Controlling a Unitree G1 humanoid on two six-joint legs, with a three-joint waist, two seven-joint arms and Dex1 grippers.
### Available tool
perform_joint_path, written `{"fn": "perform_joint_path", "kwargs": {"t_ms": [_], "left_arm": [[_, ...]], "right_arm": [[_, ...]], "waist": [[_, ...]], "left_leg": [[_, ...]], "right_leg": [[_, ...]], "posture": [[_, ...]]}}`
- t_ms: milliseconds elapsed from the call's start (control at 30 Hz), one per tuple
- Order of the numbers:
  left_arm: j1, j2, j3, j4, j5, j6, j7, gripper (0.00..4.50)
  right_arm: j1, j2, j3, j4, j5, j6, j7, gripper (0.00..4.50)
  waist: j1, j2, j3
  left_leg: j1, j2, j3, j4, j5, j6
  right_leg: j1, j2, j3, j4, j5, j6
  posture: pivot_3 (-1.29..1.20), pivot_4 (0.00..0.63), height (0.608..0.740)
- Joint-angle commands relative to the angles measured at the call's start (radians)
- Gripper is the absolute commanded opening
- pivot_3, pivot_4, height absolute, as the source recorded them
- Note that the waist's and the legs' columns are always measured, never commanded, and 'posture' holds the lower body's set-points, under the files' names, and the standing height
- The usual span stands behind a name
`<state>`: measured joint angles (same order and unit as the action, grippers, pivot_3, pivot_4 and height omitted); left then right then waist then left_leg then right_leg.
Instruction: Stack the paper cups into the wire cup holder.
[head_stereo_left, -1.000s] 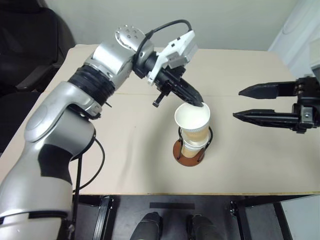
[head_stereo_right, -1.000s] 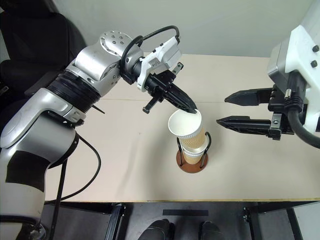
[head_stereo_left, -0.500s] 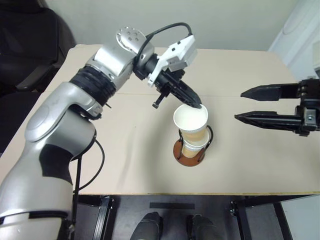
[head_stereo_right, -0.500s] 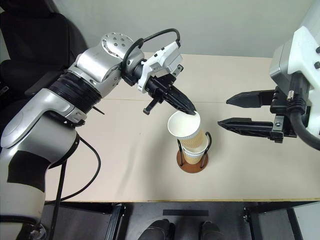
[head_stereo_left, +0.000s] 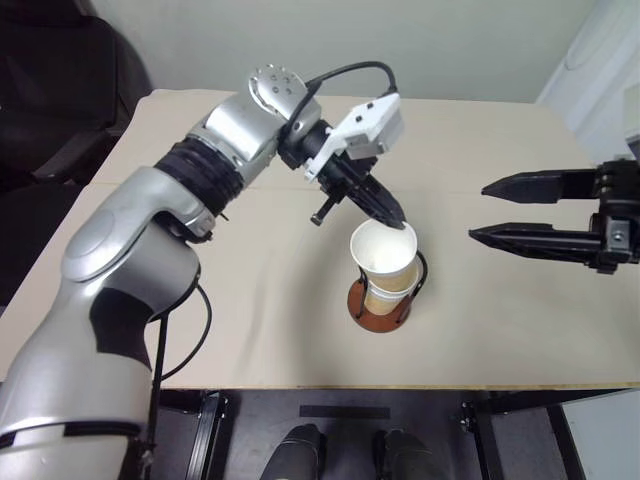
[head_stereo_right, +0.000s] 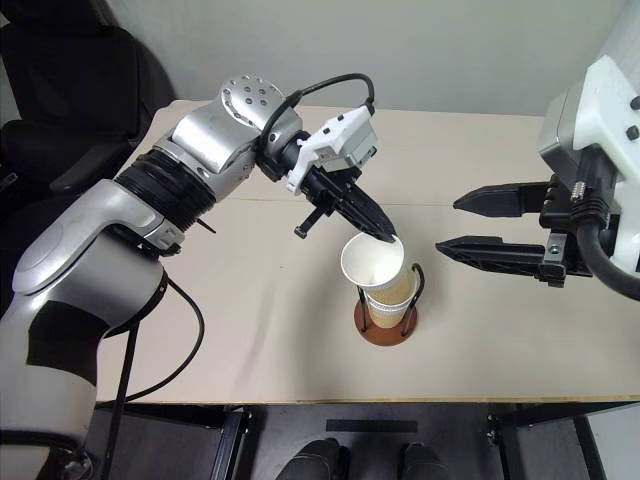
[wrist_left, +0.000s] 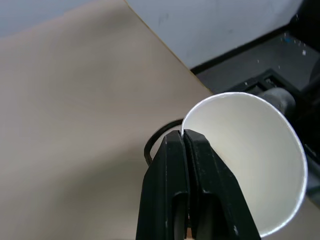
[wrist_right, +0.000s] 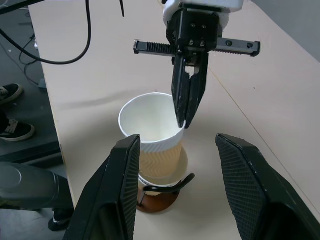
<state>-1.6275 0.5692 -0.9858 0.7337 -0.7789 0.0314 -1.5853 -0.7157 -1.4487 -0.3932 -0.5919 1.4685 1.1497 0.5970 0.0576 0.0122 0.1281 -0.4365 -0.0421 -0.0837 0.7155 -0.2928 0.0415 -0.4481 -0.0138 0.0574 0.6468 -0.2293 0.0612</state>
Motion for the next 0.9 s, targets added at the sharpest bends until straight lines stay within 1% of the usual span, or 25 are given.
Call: {"fn": "perform_joint_path", "kwargs": {"t_ms": [33,133,233,300,333,400,433,467,500,700,767,900], "left_arm": [[-0.039,-0.01,0.006,0.021,0.012,-0.037,-0.029,0.04],[-0.04,-0.02,-0.001,0.038,0.029,-0.053,-0.029,0.04],[-0.04,-0.05,0.013,0.096,0.098,-0.109,-0.029,0.04],[-0.043,-0.062,0.014,0.113,0.108,-0.106,-0.029,0.04],[-0.044,-0.069,0.015,0.126,0.12,-0.118,-0.029,0.21],[-0.042,-0.085,0.028,0.144,0.132,-0.127,-0.029,0.6],[-0.041,-0.09,0.035,0.149,0.134,-0.128,-0.029,0.87],[-0.04,-0.098,0.047,0.154,0.134,-0.127,-0.029,1.29],[-0.04,-0.105,0.058,0.157,0.132,-0.122,-0.029,1.59],[-0.032,-0.127,0.129,0.157,0.113,-0.08,-0.029,3.74],[-0.03,-0.124,0.185,0.163,0.102,-0.045,-0.029,4.45],[-0.014,-0.085,0.33,0.192,0.093,0.051,-0.029,4.45]], "right_arm": [[0.0,-0.024,-0.053,0.001,0.017,-0.023,-0.014,2.38],[0.005,-0.03,-0.055,0.003,0.02,-0.027,-0.014,2.38],[0.009,-0.036,-0.055,0.006,0.021,-0.03,-0.014,2.38],[0.013,-0.038,-0.057,0.007,0.022,-0.032,-0.014,2.38],[0.014,-0.039,-0.055,0.007,0.023,-0.034,-0.014,2.38],[0.015,-0.041,-0.053,0.01,0.022,-0.036,-0.013,2.38],[0.016,-0.043,-0.053,0.01,0.022,-0.037,-0.013,2.38],[0.016,-0.044,-0.052,0.011,0.022,-0.038,-0.013,2.38],[0.016,-0.045,-0.051,0.011,0.022,-0.039,-0.013,2.38],[0.023,-0.049,-0.051,0.013,0.016,-0.047,-0.009,2.38],[0.027,-0.047,-0.05,0.014,0.006,-0.051,-0.003,2.38],[0.026,-0.032,-0.013,0.029,-0.04,-0.076,0.009,2.38]], "waist": [[0.0,0.0,0.0],[0.0,0.0,0.0],[0.001,0.0,0.0],[0.001,0.0,0.0],[0.002,0.0,0.0],[0.001,0.0,0.0],[0.002,0.0,0.0],[0.002,0.0,0.0],[0.001,0.0,0.0],[0.002,0.0,0.0],[0.003,0.0,0.0],[0.001,0.0,0.0]], "left_leg": [[0.0,0.0,0.0,0.0,0.0,0.0],[0.0,0.0,0.001,0.0,0.0,0.0],[0.0,0.0,0.001,0.001,0.0,0.0],[0.0,0.0,0.002,0.001,0.0,0.001],[0.0,0.0,0.003,0.001,0.0,0.001],[0.0,0.001,0.003,0.001,0.0,0.001],[0.0,0.0,0.003,0.001,0.0,0.001],[0.0,0.0,0.003,0.001,-0.001,0.001],[0.0,0.001,0.003,0.001,-0.001,0.001],[0.0,0.0,0.004,0.001,-0.001,0.002],[0.0,0.001,0.005,0.001,-0.001,0.002],[0.0,0.001,0.006,0.001,-0.001,0.002]], "right_leg": [[0.0,0.0,0.0,0.0,0.0,0.0],[0.0,0.0,0.001,0.0,0.0,0.0],[0.0,0.0,0.001,0.0,0.0,0.0],[0.0,-0.001,0.001,0.0,0.0,0.001],[0.0,-0.001,0.001,0.0,0.0,0.001],[0.0,-0.001,0.002,0.0,0.0,0.001],[0.0,-0.001,0.001,0.0,0.0,0.001],[0.0,-0.001,0.001,0.0,0.0,0.001],[0.0,-0.001,0.002,0.0,0.0,0.001],[0.0,-0.001,0.002,0.0,0.0,0.002],[0.0,-0.001,0.002,0.0,0.0,0.002],[-0.001,-0.001,0.003,0.0,0.0,0.002]], "posture": [[0.0,0.15,0.74],[0.0,0.15,0.74],[0.0,0.15,0.74],[0.0,0.15,0.74],[0.0,0.15,0.74],[0.0,0.15,0.74],[0.0,0.15,0.74],[0.0,0.15,0.74],[0.0,0.15,0.74],[0.0,0.15,0.74],[0.0,0.15,0.74],[0.0,0.15,0.74]]}}
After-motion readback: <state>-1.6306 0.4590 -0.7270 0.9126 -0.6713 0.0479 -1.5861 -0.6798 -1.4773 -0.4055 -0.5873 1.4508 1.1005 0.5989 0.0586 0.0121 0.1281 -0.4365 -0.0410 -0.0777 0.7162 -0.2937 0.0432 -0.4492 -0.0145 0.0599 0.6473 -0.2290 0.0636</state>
